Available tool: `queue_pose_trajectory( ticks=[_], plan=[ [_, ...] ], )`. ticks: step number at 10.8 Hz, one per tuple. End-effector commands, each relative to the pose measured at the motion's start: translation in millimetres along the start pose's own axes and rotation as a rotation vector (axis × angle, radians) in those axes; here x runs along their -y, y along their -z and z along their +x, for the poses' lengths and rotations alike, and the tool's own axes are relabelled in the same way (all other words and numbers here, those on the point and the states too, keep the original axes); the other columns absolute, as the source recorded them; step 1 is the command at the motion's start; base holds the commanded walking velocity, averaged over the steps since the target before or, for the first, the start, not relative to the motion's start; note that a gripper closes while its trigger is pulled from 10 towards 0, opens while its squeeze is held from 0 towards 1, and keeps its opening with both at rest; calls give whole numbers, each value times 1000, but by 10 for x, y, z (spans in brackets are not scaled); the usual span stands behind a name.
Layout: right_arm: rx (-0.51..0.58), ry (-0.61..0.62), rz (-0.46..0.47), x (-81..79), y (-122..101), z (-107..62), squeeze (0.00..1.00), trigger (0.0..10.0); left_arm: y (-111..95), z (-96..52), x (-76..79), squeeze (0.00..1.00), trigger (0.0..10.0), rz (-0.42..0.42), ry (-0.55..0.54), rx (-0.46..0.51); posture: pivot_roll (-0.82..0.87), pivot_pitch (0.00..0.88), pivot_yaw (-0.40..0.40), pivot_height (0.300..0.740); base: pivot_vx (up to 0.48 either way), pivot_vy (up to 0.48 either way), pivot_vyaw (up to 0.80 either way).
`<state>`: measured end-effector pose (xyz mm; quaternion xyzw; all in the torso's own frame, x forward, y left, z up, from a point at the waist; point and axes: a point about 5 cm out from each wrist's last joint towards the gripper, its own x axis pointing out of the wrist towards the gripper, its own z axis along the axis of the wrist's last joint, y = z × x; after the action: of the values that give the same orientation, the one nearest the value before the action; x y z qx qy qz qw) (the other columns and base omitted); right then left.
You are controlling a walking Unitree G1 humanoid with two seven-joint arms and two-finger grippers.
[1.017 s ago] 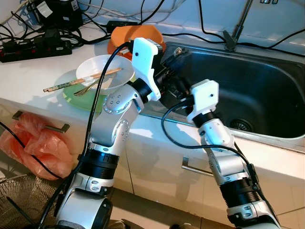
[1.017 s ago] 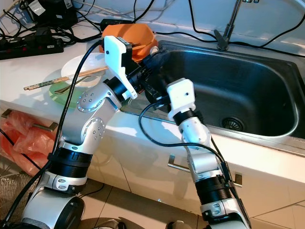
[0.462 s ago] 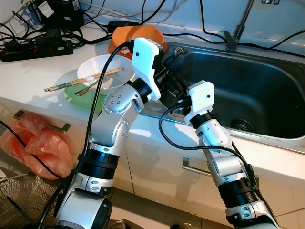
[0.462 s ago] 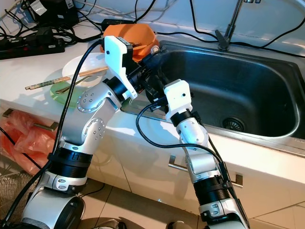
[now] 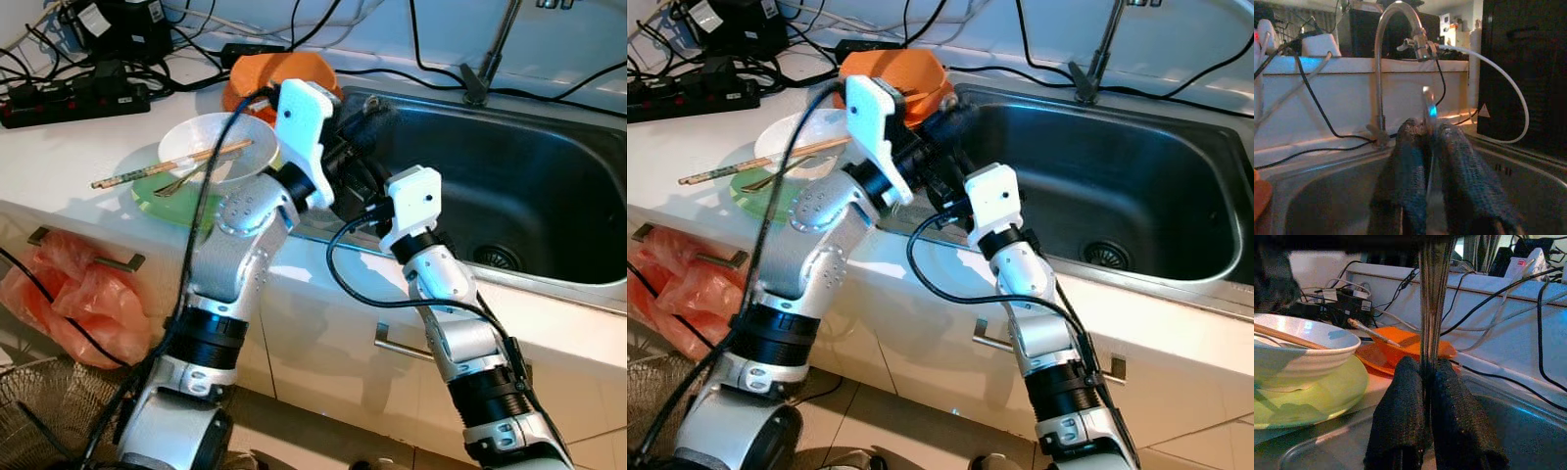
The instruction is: Kitchen organization
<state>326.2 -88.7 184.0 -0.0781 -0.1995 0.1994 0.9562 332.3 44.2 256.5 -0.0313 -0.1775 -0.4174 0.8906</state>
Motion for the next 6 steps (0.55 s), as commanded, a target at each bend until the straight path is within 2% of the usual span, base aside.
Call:
queue_pose_trajectory(
  ticks=[1,6],
  plan=[
    [-11,26,2,46,18,-11,0,0,44,-12,30,1000,10000,0,7,-22,-8,58,23,740,0,0,0],
    [-24,66,-6,127,33,4,0,0,26,-36,-5,1000,10000,6,-28,-14,-3,63,19,740,0,0,0]
  ],
)
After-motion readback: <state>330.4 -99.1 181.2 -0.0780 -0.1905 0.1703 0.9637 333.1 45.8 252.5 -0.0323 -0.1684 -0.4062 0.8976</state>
